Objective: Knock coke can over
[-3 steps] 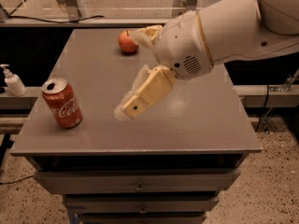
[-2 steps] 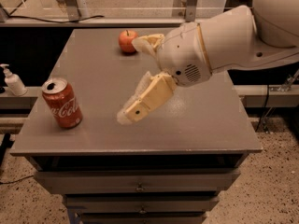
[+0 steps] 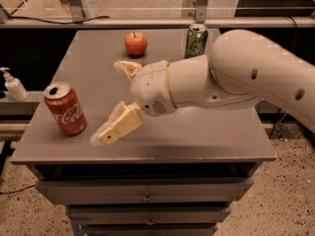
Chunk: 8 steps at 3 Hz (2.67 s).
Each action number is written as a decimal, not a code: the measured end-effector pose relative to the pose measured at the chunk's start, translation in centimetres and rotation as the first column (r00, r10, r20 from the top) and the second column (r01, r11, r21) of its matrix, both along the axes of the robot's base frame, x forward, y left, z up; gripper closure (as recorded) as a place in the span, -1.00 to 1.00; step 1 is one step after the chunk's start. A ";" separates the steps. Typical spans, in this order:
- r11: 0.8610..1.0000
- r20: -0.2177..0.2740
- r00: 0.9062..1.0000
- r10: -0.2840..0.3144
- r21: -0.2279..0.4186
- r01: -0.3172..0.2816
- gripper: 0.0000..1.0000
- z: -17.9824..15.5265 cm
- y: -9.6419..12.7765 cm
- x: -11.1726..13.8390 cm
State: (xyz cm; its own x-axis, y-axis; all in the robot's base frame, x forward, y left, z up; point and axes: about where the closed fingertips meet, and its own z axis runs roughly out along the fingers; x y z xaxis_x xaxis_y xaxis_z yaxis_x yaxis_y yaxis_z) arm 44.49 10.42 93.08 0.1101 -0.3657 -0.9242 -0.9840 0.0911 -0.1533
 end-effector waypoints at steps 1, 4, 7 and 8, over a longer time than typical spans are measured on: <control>0.999 0.029 1.000 -0.003 0.047 0.002 -1.00 -1.8 4.0 2.4; 0.992 -0.052 0.999 0.007 0.125 -0.001 -0.63 -7.3 10.0 4.9; 0.989 -0.127 0.991 -0.037 0.136 0.054 0.74 -5.0 7.3 5.7; 0.997 -0.066 0.996 -0.052 0.048 0.055 1.00 -2.5 4.1 6.8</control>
Offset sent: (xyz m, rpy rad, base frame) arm 0.0737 0.1080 -0.0651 0.1346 -0.0021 0.0041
